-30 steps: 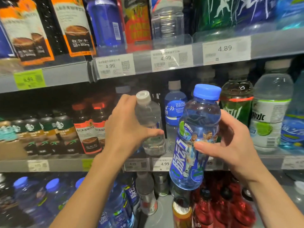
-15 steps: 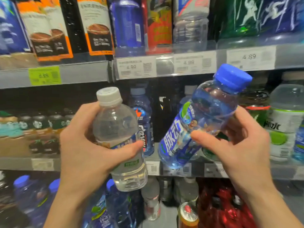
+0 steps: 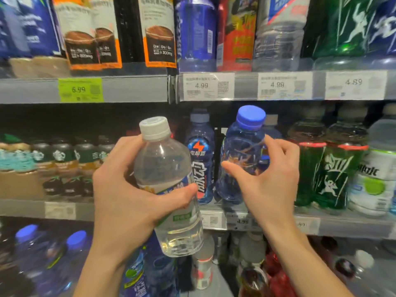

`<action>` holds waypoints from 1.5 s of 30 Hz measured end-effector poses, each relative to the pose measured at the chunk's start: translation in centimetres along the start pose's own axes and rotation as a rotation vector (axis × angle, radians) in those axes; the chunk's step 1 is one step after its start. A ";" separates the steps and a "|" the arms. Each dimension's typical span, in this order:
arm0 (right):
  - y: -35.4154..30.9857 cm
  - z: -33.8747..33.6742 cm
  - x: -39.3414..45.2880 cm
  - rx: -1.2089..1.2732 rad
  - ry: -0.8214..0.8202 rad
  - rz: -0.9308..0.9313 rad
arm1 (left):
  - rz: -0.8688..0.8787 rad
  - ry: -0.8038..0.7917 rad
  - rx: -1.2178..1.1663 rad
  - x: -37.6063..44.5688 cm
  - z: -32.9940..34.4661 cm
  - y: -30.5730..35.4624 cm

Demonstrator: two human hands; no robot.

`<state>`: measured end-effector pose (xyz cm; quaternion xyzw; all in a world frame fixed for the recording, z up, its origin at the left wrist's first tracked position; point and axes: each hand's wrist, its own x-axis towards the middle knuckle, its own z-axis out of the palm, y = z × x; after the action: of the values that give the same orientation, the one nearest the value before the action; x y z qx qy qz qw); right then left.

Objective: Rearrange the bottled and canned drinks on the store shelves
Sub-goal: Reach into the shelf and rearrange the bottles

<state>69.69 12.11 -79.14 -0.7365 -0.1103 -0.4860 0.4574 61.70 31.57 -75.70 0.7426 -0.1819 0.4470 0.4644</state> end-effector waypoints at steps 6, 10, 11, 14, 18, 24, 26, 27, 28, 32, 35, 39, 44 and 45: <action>0.0 1.7 -0.5 -0.096 -0.042 0.140 | -0.005 0.008 -0.006 0.0 0.1 -0.4; -0.8 2.0 -0.4 -0.180 -0.033 0.206 | -0.001 -0.008 -0.015 0.0 0.2 -0.5; -1.0 2.1 -0.3 -0.196 -0.025 0.220 | 0.002 -0.020 -0.009 0.0 0.3 -0.5; -1.0 2.4 -0.4 -0.284 -0.016 0.211 | 0.020 -0.067 0.000 -0.1 0.8 -0.3; -0.7 3.2 -0.7 -0.419 -0.038 0.151 | 0.041 -0.107 -0.022 -0.2 1.6 0.0; 0.0 3.6 -0.6 -0.462 -0.024 0.098 | 0.048 -0.115 -0.039 -0.4 2.4 0.3; 0.2 3.0 -0.8 -0.383 -0.040 0.113 | 0.041 -0.115 -0.051 -0.4 2.5 0.3; 0.2 2.5 -1.1 -0.292 -0.039 0.119 | 0.035 -0.116 -0.058 -0.5 2.6 0.3; 0.1 1.7 -1.4 -0.176 -0.037 0.115 | 0.027 -0.118 -0.065 -0.5 2.7 0.3; -0.8 -3.4 -2.6 0.411 -0.406 0.202 | -0.031 -0.132 -0.100 -0.8 3.6 0.4; -1.1 -6.0 -2.6 0.704 -0.856 0.332 | -0.082 -0.134 -0.124 -1.0 4.8 0.6; -0.6 -6.1 -3.1 0.614 -0.833 0.346 | -0.124 -0.126 -0.146 -1.5 6.5 1.2; 0.9 -7.1 -2.1 0.569 -0.672 0.226 | -0.231 -0.317 -0.289 -2.0 7.9 2.6; 1.2 -7.5 -1.8 0.577 -0.667 0.224 | -0.300 -0.340 -0.388 -2.1 8.1 2.7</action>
<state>64.93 6.11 -80.53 -0.7026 -0.3020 -0.1192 0.6332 62.72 23.05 -77.43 0.7227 -0.2276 0.1993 0.6214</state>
